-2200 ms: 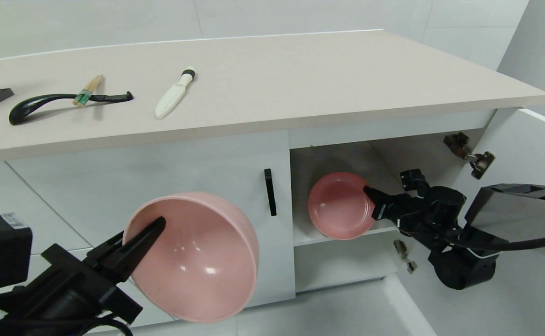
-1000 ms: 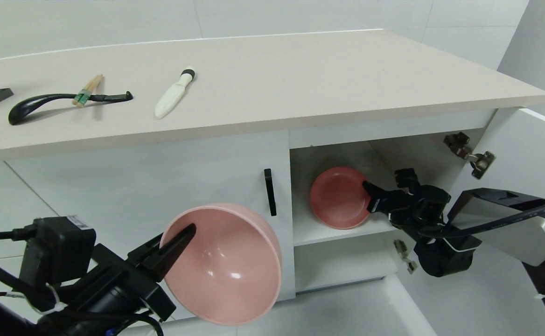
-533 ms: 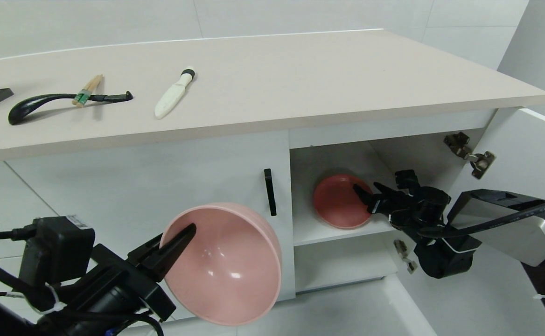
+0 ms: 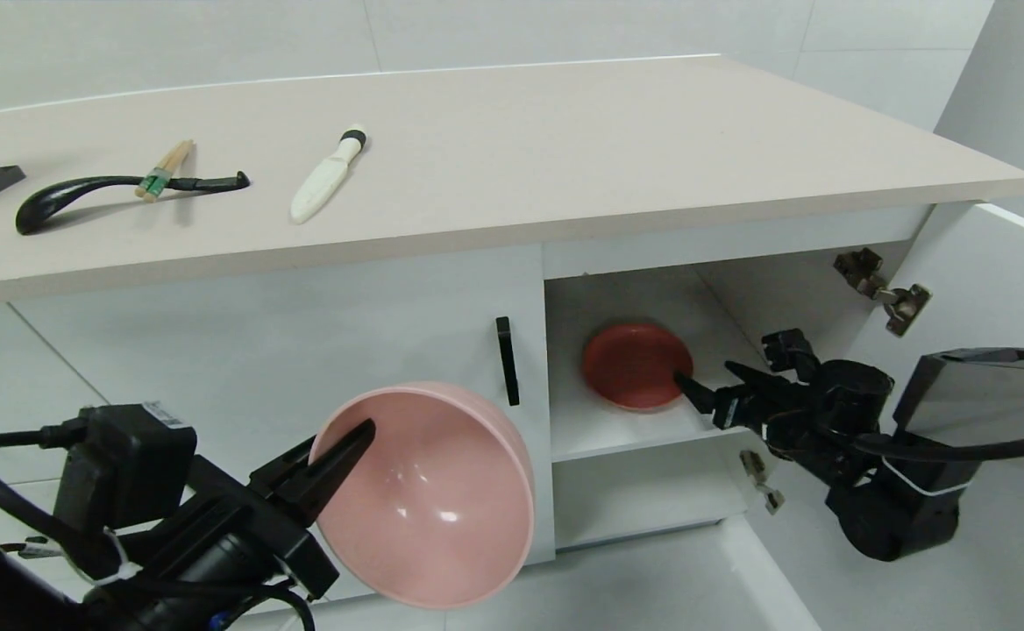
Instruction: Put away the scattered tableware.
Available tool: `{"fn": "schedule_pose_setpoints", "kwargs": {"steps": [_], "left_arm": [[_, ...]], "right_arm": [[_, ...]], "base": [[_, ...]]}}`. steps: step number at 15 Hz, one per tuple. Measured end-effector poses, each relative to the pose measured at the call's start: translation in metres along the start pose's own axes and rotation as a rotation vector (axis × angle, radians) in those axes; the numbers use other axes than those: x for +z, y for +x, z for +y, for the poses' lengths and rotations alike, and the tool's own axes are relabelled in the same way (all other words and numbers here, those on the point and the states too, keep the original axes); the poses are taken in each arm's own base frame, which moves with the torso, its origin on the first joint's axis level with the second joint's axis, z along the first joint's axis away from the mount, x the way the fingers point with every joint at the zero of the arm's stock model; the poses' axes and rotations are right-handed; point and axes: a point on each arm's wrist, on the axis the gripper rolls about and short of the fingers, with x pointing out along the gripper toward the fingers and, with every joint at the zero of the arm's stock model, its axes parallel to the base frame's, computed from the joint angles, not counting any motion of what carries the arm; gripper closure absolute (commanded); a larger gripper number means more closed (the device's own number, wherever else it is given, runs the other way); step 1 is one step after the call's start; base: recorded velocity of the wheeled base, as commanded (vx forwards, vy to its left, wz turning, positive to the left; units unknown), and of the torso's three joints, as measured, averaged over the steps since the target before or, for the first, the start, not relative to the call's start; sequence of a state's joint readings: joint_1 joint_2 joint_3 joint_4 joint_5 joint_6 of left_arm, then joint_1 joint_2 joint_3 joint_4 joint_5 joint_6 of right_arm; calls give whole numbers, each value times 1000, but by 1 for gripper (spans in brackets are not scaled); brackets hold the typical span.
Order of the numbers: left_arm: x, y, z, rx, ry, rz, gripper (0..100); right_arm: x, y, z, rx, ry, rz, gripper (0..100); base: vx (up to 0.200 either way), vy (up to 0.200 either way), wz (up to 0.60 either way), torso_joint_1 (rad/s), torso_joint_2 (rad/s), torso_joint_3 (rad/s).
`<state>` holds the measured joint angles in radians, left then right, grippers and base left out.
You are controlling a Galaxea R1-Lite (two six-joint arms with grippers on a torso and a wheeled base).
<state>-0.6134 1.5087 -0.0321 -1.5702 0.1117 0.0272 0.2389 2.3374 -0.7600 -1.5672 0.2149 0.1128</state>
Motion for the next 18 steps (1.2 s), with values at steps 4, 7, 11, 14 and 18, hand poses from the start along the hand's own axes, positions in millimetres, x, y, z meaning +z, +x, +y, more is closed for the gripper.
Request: {"fn": "schedule_pose_setpoints", "kwargs": {"steps": [4,7,11,14,18], "left_arm": [[-2,18,-4,-8,122,2,100],[-4,31,-16,6,182,10,100],[-4,53,-32,-21,181,-10,100],[-2,76,-59,-94,211,-58,100],[-13,103,-80,-130,274,-68,100]], "right_arm": [[30,-73,28,22,-55,75,0],[56,-114,49,65,-76,39,0],[69,-153,62,90,-94,17,0],[66,-170,64,93,-190,41,0],[71,-171,65,95,-206,16,0]], "base": [[0,0,0,0,0,0],[0,0,0,0,0,0],[0,0,0,0,0,0],[0,0,0,0,0,0],[0,0,0,0,0,0]]}}
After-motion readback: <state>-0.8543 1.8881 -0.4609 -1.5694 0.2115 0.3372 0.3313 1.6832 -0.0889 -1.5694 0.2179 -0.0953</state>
